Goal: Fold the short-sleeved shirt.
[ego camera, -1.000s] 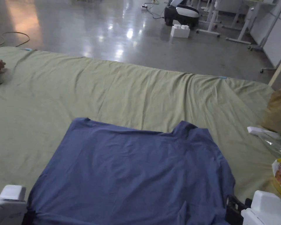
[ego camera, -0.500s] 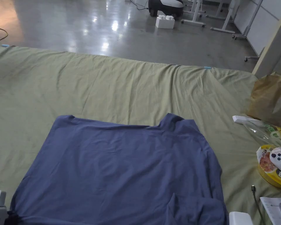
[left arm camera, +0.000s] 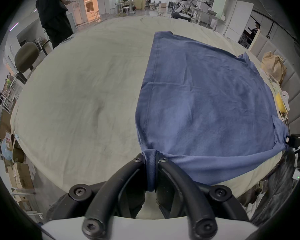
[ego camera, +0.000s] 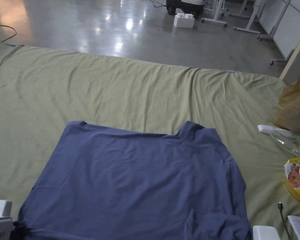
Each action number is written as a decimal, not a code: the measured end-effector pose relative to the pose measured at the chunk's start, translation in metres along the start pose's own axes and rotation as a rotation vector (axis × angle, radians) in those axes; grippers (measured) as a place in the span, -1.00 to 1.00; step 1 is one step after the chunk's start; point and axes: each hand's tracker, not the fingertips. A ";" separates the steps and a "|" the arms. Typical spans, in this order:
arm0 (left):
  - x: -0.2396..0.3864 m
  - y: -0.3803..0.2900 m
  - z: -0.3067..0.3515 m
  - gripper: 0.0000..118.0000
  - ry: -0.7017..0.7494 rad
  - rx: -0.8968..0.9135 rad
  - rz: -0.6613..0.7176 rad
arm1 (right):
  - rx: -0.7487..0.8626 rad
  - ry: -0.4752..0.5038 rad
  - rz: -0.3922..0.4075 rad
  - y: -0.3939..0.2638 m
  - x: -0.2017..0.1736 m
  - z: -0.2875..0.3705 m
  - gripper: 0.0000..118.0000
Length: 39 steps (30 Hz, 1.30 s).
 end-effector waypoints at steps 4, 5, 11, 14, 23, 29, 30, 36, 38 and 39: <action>0.001 0.009 0.009 -0.86 -0.001 0.076 -0.020 | 0.065 0.034 -0.040 0.012 0.008 0.016 -0.91; -0.001 0.014 0.009 -0.86 -0.005 0.098 -0.016 | 0.078 0.038 -0.050 0.016 0.010 0.019 -0.91; -0.001 0.042 0.014 -0.87 -0.019 0.200 0.001 | 0.188 0.059 -0.103 0.048 0.019 0.028 -0.91; 0.003 0.063 0.013 -0.88 -0.015 0.222 -0.007 | 0.203 0.053 -0.088 0.067 0.019 0.025 -0.91; 0.005 0.122 0.003 -0.88 -0.014 0.293 -0.005 | 0.285 0.055 -0.077 0.130 0.020 0.005 -0.91; 0.016 0.166 -0.022 -0.88 -0.015 0.293 0.010 | 0.298 0.033 -0.101 0.172 0.029 -0.027 -0.91; 0.017 0.171 -0.029 -0.88 -0.012 0.288 0.013 | 0.295 0.033 -0.109 0.177 0.030 -0.034 -0.91; 0.023 0.181 -0.070 -0.88 -0.001 0.237 0.033 | 0.243 0.023 -0.116 0.190 0.024 -0.082 -0.90; 0.024 0.181 -0.080 -0.87 0.009 0.220 0.036 | 0.219 0.023 -0.111 0.189 0.023 -0.095 -0.89; 0.024 0.181 -0.084 -0.87 0.009 0.215 0.037 | 0.212 0.017 -0.101 0.189 0.020 -0.100 -0.89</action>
